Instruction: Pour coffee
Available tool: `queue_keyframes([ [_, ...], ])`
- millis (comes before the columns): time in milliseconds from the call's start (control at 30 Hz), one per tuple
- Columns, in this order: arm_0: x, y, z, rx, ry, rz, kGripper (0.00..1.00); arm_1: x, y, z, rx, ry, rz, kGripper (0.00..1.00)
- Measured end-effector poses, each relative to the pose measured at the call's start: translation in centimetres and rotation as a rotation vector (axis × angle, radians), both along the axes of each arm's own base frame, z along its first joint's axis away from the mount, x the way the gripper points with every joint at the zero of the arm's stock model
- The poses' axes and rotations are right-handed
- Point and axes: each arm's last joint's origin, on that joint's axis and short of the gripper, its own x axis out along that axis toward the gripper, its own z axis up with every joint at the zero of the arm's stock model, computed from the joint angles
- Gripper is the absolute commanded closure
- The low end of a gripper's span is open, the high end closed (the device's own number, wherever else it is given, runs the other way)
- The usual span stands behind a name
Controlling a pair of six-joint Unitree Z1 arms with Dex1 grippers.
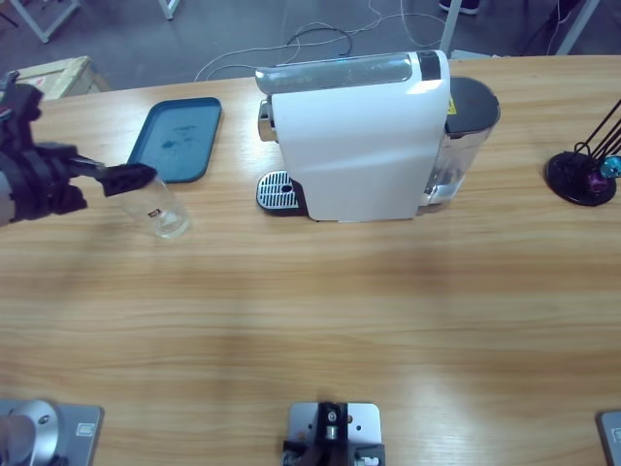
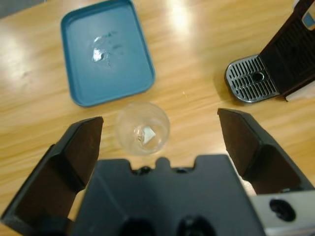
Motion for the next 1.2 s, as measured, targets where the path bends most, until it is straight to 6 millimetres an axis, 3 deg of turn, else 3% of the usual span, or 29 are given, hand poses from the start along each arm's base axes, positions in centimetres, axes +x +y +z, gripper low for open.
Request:
queue_keyframes([
  [133, -1.5, 1.4, -2.0, -0.015, 0.014, 0.026, 0.018, -1.2, -1.4, -0.8, -0.002, 0.013, -0.007, 0.000],
  [333, -2.4, 2.4, -4.6, -0.051, 0.053, 0.100, 0.018, -1.1, -1.3, -1.8, -0.018, 0.037, -0.014, 0.000],
  [767, 1.9, -0.6, -9.2, 0.048, 0.039, 0.263, 0.018, -1.2, -1.4, -2.5, -0.032, 0.052, -0.016, 0.000],
  [967, 2.9, -1.4, -10.4, 0.049, 0.039, 0.263, 0.046, -1.7, -2.0, -2.7, -0.032, 0.052, -0.016, 0.000],
  [1033, 2.9, -1.4, -10.5, 0.052, 0.040, 0.264, 0.287, -1.7, -2.0, -2.9, -0.036, 0.056, -0.016, 0.000],
  [1067, 3.0, -1.5, -10.6, 0.053, 0.040, 0.264, 0.510, -1.7, -2.0, -2.9, -0.038, 0.057, -0.016, 0.000],
  [1100, 3.0, -1.5, -10.6, 0.053, 0.041, 0.264, 0.652, -1.7, -2.0, -3.0, -0.040, 0.059, -0.016, 0.000],
  [1200, 3.1, -1.6, -10.8, 0.051, 0.038, 0.264, 0.897, -1.7, -2.0, -3.2, -0.045, 0.063, -0.016, 0.000],
])
